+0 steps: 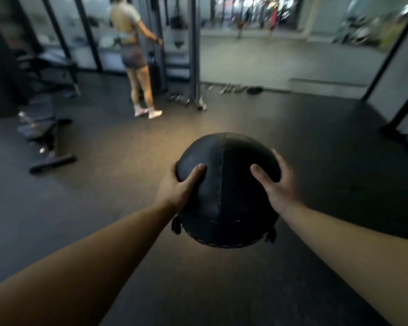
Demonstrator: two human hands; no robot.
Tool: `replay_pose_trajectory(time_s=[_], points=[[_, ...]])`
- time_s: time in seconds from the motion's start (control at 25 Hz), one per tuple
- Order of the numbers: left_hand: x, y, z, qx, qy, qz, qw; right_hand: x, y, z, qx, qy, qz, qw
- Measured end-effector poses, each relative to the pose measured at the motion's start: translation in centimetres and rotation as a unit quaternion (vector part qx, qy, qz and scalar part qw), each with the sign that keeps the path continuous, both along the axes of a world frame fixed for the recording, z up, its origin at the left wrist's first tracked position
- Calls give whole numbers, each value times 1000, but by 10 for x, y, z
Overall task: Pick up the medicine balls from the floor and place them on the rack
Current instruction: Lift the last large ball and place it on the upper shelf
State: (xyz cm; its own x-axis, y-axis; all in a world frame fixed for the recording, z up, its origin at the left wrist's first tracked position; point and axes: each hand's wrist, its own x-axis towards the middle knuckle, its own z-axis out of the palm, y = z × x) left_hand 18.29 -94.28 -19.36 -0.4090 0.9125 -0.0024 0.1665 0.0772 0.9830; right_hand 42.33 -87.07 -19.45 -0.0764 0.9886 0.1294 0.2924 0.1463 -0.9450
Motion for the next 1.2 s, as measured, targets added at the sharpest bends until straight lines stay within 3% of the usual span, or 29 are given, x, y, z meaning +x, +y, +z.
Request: replay_pose_trajectory(time_s=[0.2, 0.32, 0.44, 0.6, 0.8, 1.08, 1.2], points=[[152, 66, 217, 145, 26, -117, 982, 164, 10, 223, 157, -10, -107, 982], [260, 83, 308, 205, 44, -170, 963, 275, 2, 306, 217, -19, -178, 960], [360, 98, 358, 254, 41, -207, 944, 372, -17, 357, 252, -41, -231, 939], [495, 129, 377, 274, -2, -284, 919, 489, -43, 395, 263, -82, -332, 902], [656, 175, 370, 272, -42, -393, 878, 611, -54, 385, 241, -101, -440, 859], [868, 239, 377, 263, -93, -553, 785, 750, -57, 385, 206, -118, -577, 781], [952, 241, 393, 285, -85, -615, 730, 797, -73, 390, 212, -126, -649, 720]])
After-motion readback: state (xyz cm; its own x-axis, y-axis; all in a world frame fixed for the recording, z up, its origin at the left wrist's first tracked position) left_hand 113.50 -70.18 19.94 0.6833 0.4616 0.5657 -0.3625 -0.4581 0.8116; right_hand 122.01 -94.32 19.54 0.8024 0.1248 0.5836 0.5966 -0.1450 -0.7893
